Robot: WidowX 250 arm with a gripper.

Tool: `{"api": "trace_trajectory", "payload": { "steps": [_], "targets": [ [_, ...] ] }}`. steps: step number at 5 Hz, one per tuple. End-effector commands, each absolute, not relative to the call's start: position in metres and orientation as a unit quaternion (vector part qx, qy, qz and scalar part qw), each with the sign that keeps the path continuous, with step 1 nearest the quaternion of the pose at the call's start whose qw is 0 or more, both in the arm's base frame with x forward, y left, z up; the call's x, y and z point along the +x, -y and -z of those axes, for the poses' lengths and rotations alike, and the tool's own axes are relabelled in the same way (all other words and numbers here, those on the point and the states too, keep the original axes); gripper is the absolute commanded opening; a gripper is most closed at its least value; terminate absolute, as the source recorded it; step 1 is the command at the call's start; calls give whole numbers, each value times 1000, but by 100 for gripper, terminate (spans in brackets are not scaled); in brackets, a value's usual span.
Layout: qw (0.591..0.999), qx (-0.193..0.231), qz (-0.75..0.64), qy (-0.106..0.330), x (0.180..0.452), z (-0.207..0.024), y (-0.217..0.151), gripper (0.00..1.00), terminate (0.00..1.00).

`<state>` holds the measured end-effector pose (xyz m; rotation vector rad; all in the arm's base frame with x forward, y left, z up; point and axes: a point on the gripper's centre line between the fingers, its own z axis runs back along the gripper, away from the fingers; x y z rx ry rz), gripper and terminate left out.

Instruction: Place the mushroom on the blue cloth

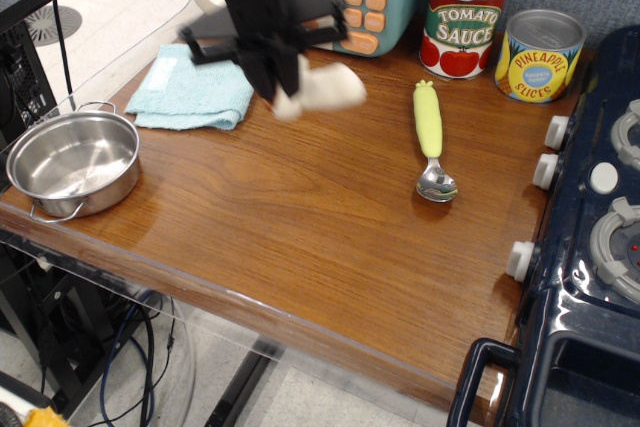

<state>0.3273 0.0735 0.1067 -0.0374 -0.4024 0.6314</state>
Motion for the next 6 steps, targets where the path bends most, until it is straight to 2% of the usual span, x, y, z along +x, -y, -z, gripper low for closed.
{"api": "trace_trajectory", "payload": {
  "steps": [1,3,4,5,6],
  "targets": [
    [873,38,-430,226,361,-108,-176,0,0],
    [855,81,-470,205,362,-84,-210,0,0],
    [854,90,-475,192,361,-79,-213,0,0],
    [848,96,-487,185,357,-80,-211,100,0],
    [851,95,-481,190,356,-86,-206,100,0]
  ]
}}
